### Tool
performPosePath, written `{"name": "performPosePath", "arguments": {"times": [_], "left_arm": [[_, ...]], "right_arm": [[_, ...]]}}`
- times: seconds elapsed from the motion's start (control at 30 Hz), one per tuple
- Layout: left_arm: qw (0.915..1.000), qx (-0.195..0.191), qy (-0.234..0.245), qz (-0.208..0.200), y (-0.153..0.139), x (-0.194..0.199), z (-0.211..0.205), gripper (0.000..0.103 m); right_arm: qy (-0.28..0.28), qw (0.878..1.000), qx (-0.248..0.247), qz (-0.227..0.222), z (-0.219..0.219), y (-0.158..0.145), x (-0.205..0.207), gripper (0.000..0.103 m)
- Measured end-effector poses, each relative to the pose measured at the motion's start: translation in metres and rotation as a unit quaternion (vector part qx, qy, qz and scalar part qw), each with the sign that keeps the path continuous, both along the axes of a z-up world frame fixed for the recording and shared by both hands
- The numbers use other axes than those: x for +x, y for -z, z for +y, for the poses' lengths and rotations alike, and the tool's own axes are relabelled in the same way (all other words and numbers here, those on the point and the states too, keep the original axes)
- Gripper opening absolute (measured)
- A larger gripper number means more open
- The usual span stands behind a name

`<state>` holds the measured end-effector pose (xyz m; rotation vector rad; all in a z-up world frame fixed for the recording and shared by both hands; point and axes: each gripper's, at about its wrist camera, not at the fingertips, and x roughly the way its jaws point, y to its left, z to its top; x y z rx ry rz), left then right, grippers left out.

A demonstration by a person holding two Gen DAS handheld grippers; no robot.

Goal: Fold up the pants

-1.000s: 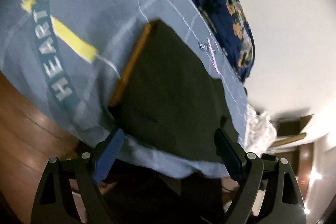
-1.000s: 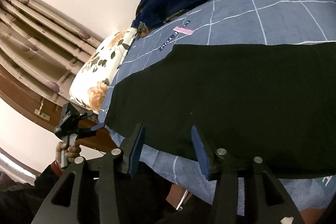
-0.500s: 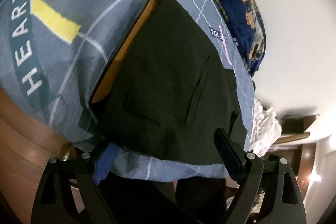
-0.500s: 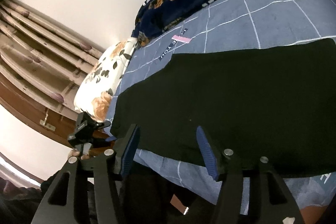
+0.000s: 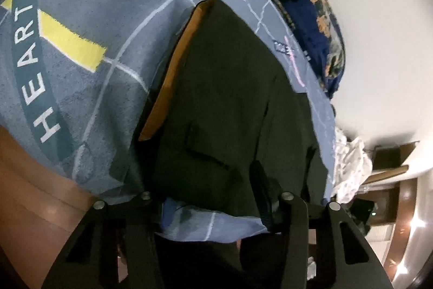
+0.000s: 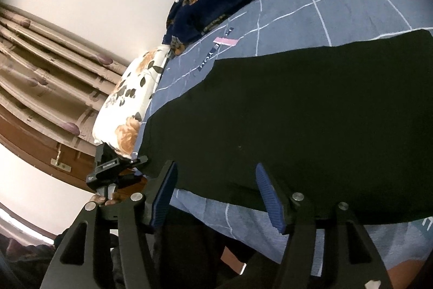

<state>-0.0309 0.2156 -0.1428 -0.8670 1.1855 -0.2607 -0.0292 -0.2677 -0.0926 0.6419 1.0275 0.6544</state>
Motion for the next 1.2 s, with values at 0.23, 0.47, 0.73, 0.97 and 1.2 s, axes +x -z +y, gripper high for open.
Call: {"name": "performPosePath", "arguments": {"times": [0.23,0.47,0.73,0.97,1.2], "left_arm": [[0.9992,-0.030,-0.023,0.007,0.009,0.003,0.007,0.049],[0.9964,0.068,0.020,-0.046,-0.025,0.004,-0.017,0.027],[0.9770,0.107,0.061,-0.174,-0.103,0.000,-0.067,0.022],[0.9485,0.101,0.159,-0.255,-0.158,0.010,-0.156,0.022],[0.9184,0.102,0.267,-0.273,-0.149,0.026,-0.266,0.022]], "right_arm": [[0.000,1.000,0.006,0.003,0.000,0.001,0.000,0.061],[0.001,1.000,0.007,0.004,0.002,0.004,-0.003,0.063],[0.024,0.999,0.046,0.015,-0.008,0.008,0.001,0.063],[0.059,0.991,0.120,0.032,-0.027,0.010,0.007,0.063],[0.087,0.973,0.212,0.041,-0.047,0.010,0.013,0.065]]}}
